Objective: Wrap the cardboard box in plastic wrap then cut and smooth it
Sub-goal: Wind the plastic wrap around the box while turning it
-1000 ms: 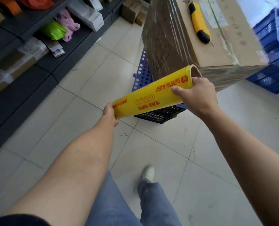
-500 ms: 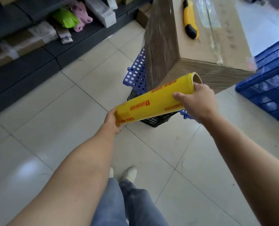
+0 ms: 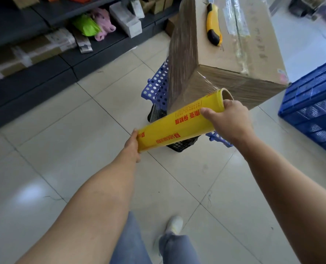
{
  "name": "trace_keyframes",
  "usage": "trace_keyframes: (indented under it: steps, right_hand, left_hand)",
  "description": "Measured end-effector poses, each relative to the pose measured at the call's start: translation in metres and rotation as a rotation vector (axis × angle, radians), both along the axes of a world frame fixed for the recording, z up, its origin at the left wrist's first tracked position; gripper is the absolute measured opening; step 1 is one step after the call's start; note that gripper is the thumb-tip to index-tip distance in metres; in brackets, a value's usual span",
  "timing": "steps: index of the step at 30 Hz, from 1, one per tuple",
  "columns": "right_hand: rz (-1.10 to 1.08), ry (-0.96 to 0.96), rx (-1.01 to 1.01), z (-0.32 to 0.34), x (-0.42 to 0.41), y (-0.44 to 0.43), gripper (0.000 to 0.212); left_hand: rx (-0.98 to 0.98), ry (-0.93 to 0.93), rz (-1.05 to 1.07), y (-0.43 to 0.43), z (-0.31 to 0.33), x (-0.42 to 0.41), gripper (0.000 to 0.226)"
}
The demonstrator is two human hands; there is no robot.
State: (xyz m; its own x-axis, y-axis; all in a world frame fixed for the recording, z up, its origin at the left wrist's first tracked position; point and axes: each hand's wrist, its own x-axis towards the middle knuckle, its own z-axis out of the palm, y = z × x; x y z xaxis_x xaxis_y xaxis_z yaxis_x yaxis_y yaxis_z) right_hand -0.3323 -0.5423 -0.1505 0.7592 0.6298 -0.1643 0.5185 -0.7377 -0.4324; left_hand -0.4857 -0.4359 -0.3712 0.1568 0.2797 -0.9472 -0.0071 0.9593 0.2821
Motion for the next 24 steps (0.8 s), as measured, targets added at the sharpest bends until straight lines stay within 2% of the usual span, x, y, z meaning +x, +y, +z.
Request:
trace_keyframes:
  steps: [4, 8, 14, 16, 18, 20, 22, 24]
  right_hand:
    - [0.051, 0.025, -0.024, 0.0, 0.028, -0.024, 0.026]
    - [0.179, 0.005, 0.005, -0.003, 0.051, -0.049, 0.027]
    - [0.28, -0.027, 0.028, 0.006, 0.07, -0.059, 0.058]
    - [0.294, -0.071, 0.011, 0.011, 0.076, -0.058, 0.065]
    - [0.298, -0.103, -0.02, 0.012, 0.084, -0.057, 0.065]
    - [0.319, -0.115, -0.074, 0.011, 0.093, -0.058, 0.06]
    - [0.346, -0.111, -0.121, 0.01, 0.1, -0.059, 0.053]
    - [0.372, -0.088, -0.148, 0.009, 0.106, -0.062, 0.044]
  left_hand:
    - [-0.017, -0.048, 0.135, -0.029, -0.01, 0.015, 0.057]
    - [0.025, -0.057, 0.275, -0.072, -0.002, 0.037, 0.044]
    - [0.061, -0.061, 0.281, -0.107, 0.003, 0.054, 0.039]
    - [0.063, -0.062, 0.278, -0.112, 0.006, 0.059, 0.044]
    - [0.061, -0.013, 0.267, -0.113, 0.007, 0.063, 0.066]
    - [0.024, 0.044, 0.25, -0.114, 0.003, 0.064, 0.076]
    - [-0.01, 0.051, 0.229, -0.117, 0.003, 0.068, 0.068]
    - [-0.007, 0.042, 0.201, -0.12, 0.01, 0.073, 0.045]
